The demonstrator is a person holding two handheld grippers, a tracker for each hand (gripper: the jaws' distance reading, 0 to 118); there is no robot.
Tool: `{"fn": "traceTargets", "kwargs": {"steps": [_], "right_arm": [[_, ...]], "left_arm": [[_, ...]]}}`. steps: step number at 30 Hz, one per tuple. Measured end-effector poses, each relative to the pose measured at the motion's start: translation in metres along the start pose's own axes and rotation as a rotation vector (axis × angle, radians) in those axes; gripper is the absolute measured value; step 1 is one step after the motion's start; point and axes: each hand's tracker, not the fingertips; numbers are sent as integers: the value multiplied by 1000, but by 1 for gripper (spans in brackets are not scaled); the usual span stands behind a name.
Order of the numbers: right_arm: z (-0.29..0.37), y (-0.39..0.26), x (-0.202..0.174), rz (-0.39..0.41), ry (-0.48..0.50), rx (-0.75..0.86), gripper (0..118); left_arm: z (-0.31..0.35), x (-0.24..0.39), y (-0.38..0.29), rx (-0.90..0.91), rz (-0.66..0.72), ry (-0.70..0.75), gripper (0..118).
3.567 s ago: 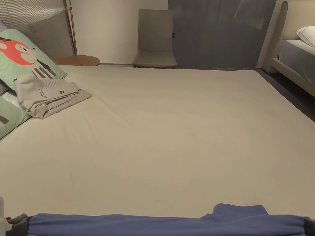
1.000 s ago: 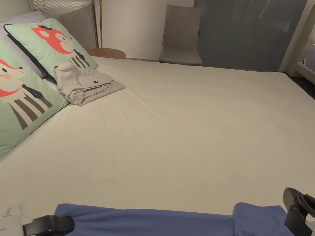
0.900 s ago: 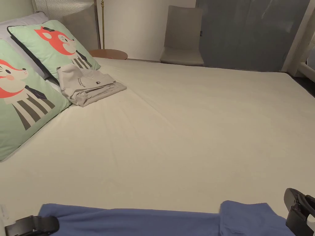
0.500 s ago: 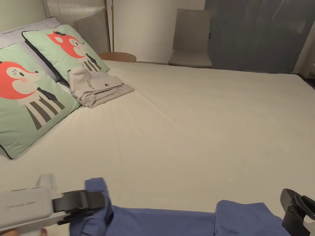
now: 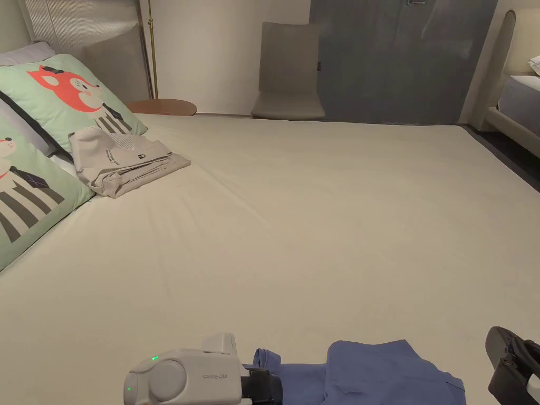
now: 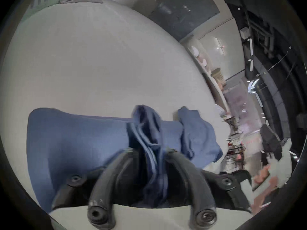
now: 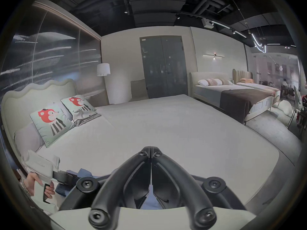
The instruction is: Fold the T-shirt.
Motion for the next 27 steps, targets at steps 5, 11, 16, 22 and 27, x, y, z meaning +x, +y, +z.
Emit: {"fn": "traceTargets", "kwargs": {"steps": [5, 11, 16, 22, 27], "right_arm": [[1, -4, 7, -14, -8, -7, 1], [-2, -10, 10, -38, 3, -21, 1], [-5, -13, 11, -45, 18, -29, 1], [-1, -12, 18, -48, 12, -26, 1], [5, -10, 28, -57, -17, -16, 1]], "left_arm": [[25, 10, -6, 104, 48, -103, 103], [65, 17, -27, 412, -103, 155, 83], [27, 28, -51, 360, -290, 383, 2], [-20, 70, -81, 239, -449, 283, 2], [-41, 97, -93, 233, -505, 300, 2]]}}
